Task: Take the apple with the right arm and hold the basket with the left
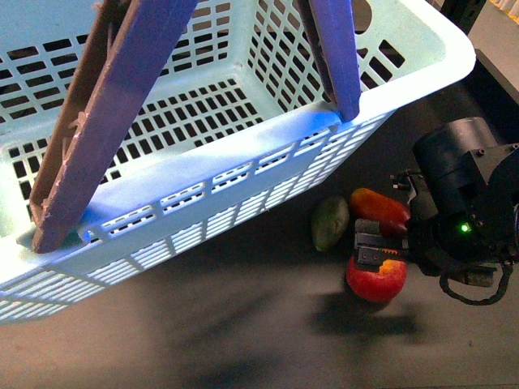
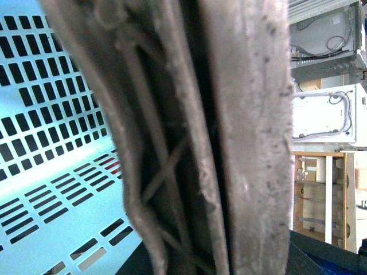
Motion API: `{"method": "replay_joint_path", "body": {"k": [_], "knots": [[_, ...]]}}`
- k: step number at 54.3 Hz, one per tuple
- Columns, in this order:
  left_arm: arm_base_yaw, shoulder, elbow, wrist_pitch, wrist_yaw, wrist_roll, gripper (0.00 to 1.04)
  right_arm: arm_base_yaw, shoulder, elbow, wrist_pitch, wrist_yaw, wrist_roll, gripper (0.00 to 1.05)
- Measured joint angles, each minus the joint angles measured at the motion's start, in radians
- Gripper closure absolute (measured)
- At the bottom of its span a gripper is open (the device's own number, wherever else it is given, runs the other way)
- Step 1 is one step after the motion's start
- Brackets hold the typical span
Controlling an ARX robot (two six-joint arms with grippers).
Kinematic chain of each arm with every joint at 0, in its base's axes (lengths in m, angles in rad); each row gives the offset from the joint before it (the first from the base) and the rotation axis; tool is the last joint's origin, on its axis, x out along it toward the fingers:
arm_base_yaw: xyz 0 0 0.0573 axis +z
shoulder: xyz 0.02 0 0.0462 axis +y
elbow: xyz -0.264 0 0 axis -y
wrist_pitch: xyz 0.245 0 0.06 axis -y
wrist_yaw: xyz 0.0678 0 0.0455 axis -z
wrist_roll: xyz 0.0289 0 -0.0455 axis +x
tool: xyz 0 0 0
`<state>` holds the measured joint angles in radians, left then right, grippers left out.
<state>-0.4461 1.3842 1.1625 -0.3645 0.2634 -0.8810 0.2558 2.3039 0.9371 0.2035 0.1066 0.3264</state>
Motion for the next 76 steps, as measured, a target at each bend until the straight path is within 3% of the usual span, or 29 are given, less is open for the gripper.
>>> {"method": "replay_joint_path", "body": {"k": [32, 40, 55, 68, 76], "knots": [[0.0, 0.0, 0.0, 0.0, 0.0, 0.0, 0.89, 0.011, 0.114, 0.089, -0.026, -0.044, -0.01, 0.09], [0.0, 0.0, 0.0, 0.0, 0.0, 0.0, 0.89, 0.005, 0.117, 0.093, -0.024, -0.047, -0.018, 0.25], [0.0, 0.0, 0.0, 0.0, 0.0, 0.0, 0.89, -0.002, 0.117, 0.092, -0.024, -0.027, -0.027, 0.25], [0.0, 0.0, 0.0, 0.0, -0.002, 0.001, 0.89, -0.092, 0.012, 0.026, -0.013, 0.183, 0.042, 0.25], [0.0, 0.0, 0.0, 0.0, -0.001, 0.001, 0.89, -0.148, -0.134, -0.029, 0.028, 0.205, 0.042, 0.25]]}}
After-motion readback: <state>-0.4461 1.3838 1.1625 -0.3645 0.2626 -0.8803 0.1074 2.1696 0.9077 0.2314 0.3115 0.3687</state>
